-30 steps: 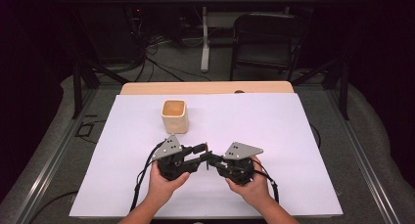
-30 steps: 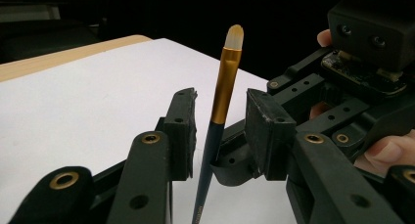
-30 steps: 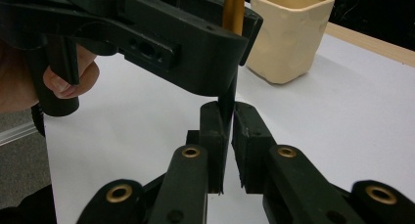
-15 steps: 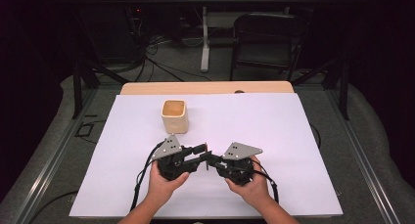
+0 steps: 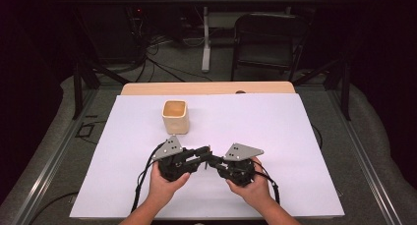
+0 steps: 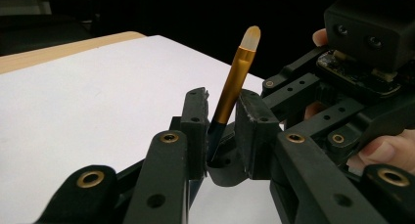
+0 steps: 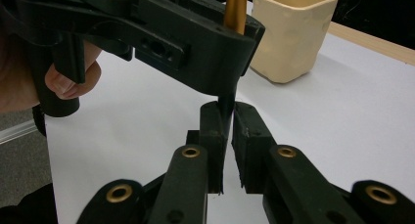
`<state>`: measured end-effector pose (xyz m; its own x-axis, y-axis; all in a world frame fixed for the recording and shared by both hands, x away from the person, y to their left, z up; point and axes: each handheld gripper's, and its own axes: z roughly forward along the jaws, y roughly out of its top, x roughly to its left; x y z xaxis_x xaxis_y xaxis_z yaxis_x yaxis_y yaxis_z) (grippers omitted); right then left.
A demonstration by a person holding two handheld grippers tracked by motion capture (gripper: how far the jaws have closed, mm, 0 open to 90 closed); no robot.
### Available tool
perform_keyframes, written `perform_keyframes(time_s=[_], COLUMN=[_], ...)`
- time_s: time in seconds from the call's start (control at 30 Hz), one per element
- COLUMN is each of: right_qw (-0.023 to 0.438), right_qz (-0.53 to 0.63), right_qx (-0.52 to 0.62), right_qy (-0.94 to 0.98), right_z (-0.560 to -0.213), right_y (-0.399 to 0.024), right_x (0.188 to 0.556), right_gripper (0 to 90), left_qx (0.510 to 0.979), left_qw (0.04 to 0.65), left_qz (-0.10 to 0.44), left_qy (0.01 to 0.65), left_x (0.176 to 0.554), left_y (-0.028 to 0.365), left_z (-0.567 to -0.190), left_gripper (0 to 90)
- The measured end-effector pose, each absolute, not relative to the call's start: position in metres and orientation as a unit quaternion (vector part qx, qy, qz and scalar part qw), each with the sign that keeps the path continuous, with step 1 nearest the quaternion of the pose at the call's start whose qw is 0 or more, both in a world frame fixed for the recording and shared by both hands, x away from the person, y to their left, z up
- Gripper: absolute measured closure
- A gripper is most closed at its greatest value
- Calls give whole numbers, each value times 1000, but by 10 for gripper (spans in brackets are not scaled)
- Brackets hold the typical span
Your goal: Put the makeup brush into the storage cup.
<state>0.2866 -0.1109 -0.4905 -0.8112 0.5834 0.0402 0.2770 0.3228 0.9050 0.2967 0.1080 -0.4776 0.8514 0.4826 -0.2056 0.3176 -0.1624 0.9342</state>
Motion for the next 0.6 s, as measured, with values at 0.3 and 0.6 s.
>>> perform_keyframes(time_s=[0.3,0.6], right_qw=[149,149], right_qz=[516,516], right_qx=[269,268], right_qy=[800,800], right_z=[-490,-490], right_y=[-111,-111], right_x=[286,286], right_gripper=[832,832], left_qx=[757,756], left_qw=[592,592], left_qz=[68,73], left_qy=[266,270], left_x=[298,298], left_y=[110,111], left_z=[-478,-478], left_gripper=[782,810])
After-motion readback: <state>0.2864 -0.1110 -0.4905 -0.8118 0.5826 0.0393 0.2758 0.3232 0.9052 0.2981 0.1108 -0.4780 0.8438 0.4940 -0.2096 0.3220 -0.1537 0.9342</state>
